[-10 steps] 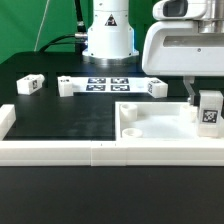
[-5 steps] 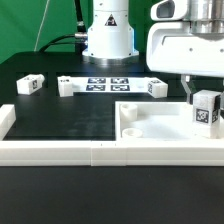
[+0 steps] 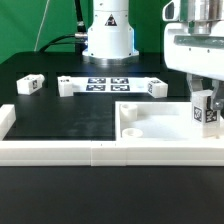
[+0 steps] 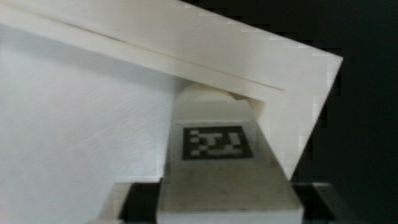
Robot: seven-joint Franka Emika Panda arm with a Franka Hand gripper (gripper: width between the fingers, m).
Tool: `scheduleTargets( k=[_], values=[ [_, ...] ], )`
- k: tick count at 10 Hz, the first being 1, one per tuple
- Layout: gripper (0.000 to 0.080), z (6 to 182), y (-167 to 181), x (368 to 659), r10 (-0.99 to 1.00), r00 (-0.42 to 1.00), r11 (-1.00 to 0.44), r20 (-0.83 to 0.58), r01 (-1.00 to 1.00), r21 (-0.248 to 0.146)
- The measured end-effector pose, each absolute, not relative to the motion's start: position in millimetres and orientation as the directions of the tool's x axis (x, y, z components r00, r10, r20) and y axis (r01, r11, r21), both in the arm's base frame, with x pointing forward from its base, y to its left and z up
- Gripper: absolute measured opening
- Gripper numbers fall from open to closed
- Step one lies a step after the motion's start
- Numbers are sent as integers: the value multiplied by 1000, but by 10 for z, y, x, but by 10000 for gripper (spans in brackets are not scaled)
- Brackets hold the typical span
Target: Assemble one leg
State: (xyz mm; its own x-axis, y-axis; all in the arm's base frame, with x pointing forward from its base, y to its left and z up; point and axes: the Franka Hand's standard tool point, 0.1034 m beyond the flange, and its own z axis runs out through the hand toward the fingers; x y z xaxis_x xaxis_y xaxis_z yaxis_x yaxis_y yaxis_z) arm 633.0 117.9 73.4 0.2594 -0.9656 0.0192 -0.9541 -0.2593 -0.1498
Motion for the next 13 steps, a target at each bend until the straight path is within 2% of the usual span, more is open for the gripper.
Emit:
scheduleTargets(
  k=[2,4,5,6,7,8,10,12,13],
  values=[
    [292,734,1183,6327,-988,154,-152,-1,-977,-150],
    [295,736,1183,6332,-975,222,-220,10,-963,-153],
    [529,743,1181,6342,-971,237,-236,13,-959,-158],
    [529,743,1185,6342,-966,258,-257,16,-953,-158],
    [635,748,1185,6356,-922,385,-386,44,-908,-161],
    [635,756,1197,6371,-853,517,-522,77,-838,-159],
    [649,766,1198,6403,-724,678,-690,130,-706,-160],
    [649,771,1203,6413,-568,806,-823,166,-553,-130],
    [649,775,1206,6417,-469,864,-883,185,-458,-102]
  ],
)
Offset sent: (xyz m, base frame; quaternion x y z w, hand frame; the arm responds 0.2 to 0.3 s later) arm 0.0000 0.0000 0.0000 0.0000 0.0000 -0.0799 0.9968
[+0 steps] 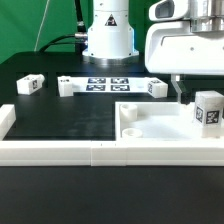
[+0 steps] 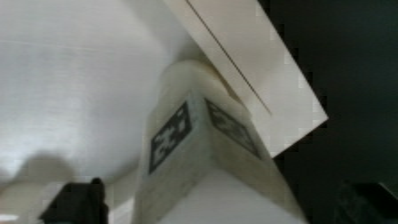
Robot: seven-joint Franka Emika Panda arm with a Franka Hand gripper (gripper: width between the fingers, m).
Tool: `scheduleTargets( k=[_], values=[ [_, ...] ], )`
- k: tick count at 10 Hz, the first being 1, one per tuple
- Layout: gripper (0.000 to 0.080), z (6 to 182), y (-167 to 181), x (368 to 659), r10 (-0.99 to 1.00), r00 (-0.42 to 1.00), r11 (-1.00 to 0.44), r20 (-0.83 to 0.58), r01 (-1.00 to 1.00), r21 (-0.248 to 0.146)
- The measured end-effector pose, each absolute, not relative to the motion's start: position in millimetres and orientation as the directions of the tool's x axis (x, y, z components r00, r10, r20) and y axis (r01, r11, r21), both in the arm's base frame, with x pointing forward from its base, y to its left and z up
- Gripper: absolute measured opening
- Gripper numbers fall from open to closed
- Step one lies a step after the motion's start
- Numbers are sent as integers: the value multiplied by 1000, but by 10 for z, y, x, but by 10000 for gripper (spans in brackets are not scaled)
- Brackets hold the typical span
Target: Assemble one leg
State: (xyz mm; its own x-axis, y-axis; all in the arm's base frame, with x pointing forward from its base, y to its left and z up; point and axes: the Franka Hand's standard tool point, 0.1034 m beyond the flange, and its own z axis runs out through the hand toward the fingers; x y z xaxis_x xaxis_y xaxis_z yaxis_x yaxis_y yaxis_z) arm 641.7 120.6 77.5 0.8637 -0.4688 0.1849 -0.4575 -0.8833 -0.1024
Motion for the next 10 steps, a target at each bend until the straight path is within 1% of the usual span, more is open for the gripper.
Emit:
scheduleTargets(
  k=[2,5,6,8,9,10],
  values=[
    [649,774,1219,6415,-288,935,-958,207,-284,-48],
    [649,776,1195,6432,8,974,-1000,227,3,24],
    [649,780,1196,6433,57,972,-998,226,50,39],
    [640,778,1189,6433,70,972,-997,225,62,42],
    [481,778,1188,6434,70,972,-997,225,62,42],
    [481,778,1188,6434,70,972,-997,225,62,42]
  ],
)
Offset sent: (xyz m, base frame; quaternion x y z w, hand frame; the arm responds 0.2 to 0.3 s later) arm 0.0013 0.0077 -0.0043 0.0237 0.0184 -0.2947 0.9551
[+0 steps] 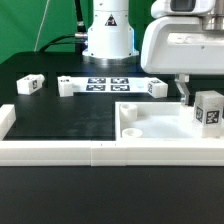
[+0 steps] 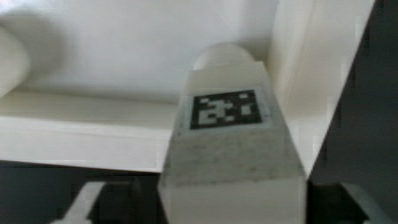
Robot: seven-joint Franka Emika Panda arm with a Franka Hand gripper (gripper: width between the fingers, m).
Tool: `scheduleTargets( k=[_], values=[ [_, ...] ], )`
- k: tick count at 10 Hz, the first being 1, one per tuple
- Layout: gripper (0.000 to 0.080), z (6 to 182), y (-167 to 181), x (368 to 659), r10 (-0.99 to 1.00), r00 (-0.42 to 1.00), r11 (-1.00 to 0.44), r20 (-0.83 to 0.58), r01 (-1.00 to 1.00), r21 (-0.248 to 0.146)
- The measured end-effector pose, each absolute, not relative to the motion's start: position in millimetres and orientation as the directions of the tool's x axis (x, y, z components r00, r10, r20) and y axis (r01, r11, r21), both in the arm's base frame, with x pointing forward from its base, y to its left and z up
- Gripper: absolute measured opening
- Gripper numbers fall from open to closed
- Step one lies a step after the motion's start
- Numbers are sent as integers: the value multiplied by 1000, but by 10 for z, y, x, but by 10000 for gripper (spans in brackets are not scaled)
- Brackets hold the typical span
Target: Assemble one leg
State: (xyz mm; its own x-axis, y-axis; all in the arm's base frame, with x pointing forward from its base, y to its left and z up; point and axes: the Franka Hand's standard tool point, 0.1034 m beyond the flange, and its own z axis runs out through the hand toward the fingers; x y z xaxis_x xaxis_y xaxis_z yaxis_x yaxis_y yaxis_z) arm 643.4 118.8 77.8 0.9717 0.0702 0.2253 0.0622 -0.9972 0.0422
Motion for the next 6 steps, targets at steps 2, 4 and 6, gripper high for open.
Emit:
scheduleTargets(
  k=[2,4,6],
  values=[
    [291,777,1189,6433,32,973,-999,227,25,33],
    [291,773,1172,6435,-52,972,-998,228,-57,15],
    [291,768,1190,6423,-324,920,-946,220,-321,-51]
  ],
)
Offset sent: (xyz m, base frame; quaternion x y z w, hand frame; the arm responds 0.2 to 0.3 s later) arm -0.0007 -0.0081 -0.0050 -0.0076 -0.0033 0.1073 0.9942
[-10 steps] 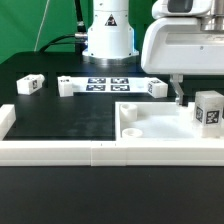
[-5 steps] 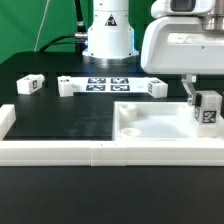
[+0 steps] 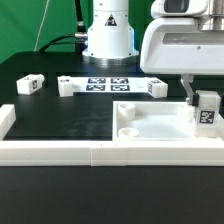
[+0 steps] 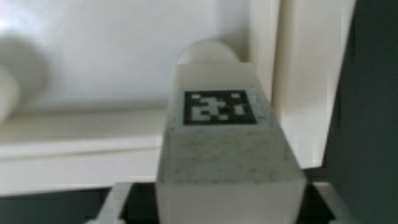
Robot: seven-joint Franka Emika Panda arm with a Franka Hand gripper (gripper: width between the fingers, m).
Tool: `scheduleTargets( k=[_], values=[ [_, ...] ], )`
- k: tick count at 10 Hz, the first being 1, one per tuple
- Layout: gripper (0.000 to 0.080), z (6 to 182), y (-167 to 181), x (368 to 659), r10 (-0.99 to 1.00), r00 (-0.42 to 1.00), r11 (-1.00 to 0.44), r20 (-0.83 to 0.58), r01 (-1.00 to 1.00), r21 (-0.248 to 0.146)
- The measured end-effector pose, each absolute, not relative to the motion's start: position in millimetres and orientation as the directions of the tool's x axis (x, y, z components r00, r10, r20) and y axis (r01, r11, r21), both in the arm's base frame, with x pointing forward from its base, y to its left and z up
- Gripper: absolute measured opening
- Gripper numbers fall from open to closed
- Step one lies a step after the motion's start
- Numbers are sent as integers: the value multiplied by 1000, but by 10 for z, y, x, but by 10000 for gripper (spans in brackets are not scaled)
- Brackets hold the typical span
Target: Assemble one leg
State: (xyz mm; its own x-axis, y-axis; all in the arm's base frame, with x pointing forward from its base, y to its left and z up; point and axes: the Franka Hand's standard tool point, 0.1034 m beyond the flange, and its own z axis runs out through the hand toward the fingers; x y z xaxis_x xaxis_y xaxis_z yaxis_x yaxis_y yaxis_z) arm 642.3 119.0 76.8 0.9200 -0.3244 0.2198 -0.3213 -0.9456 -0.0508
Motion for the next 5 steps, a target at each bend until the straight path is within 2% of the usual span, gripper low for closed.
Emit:
scheduleTargets(
  k=[2,3,5],
  values=[
    [292,768,1149,6407,-577,792,-816,201,-569,-101],
    [292,768,1143,6403,-620,759,-784,197,-611,-110],
    [294,767,1128,6379,-789,594,-614,156,-776,-145]
  ],
)
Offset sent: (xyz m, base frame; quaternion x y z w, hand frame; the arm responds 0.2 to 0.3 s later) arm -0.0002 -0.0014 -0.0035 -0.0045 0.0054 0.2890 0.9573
